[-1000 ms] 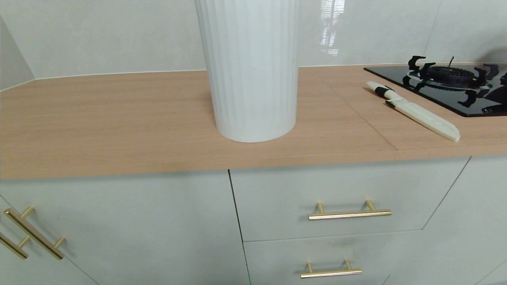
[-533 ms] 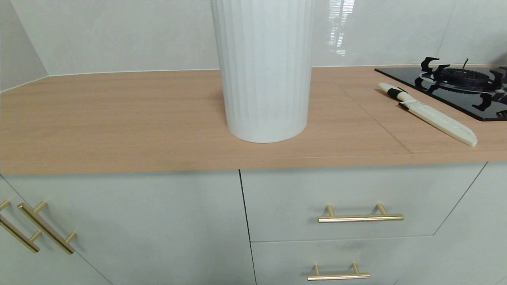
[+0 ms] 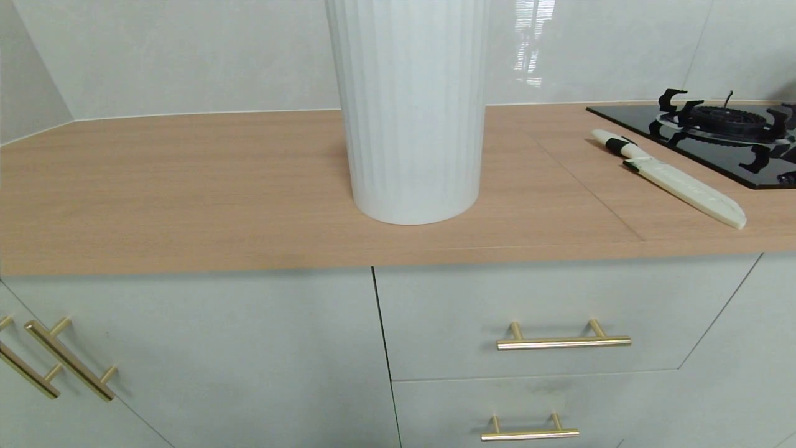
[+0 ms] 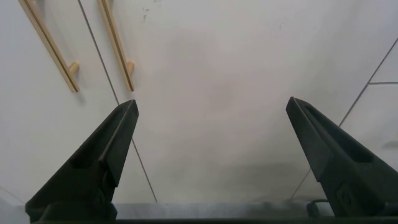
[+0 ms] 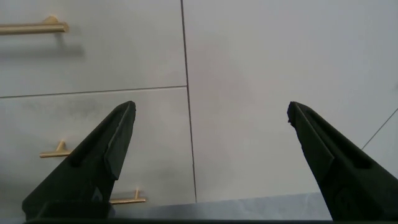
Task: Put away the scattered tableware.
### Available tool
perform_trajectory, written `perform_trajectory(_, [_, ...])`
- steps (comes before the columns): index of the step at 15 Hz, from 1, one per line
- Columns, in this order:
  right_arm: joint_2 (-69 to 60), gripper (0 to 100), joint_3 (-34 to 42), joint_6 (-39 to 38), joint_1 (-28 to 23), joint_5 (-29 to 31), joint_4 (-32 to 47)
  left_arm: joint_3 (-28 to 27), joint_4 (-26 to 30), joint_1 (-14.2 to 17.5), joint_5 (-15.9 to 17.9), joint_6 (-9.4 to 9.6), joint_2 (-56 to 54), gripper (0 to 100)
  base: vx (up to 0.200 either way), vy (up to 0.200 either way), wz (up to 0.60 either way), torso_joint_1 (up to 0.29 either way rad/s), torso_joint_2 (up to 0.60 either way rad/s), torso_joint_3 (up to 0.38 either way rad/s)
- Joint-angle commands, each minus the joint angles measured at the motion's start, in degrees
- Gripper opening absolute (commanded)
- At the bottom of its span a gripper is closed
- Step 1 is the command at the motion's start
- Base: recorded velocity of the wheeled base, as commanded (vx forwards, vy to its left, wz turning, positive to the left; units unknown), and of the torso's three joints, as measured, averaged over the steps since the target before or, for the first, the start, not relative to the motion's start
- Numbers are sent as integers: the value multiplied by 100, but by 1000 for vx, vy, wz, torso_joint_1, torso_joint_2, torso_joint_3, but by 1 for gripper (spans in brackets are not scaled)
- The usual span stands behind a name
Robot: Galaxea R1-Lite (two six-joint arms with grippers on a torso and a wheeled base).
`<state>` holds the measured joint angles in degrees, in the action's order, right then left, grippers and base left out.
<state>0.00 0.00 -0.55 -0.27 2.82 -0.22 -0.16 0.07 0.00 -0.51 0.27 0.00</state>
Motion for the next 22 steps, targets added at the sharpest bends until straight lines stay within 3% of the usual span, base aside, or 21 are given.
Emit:
perform_trajectory(1, [9, 100, 0, 2, 0, 0, -4, -2, 1, 0, -2, 0, 9, 100, 0, 0, 0, 0, 0, 0])
perform_trajectory(7, [9, 100, 0, 2, 0, 0, -4, -2, 1, 0, -2, 0, 9, 100, 0, 0, 0, 3, -13, -5])
perform_trajectory(11, [9, 100, 0, -7, 0, 0, -4, -2, 1, 0, -2, 0, 9, 100, 0, 0, 0, 80, -221, -270])
perform_trajectory(22, [9, 100, 0, -7, 0, 0, -4, 7, 1, 0, -2, 0, 9, 100, 0, 0, 0, 159, -500, -306])
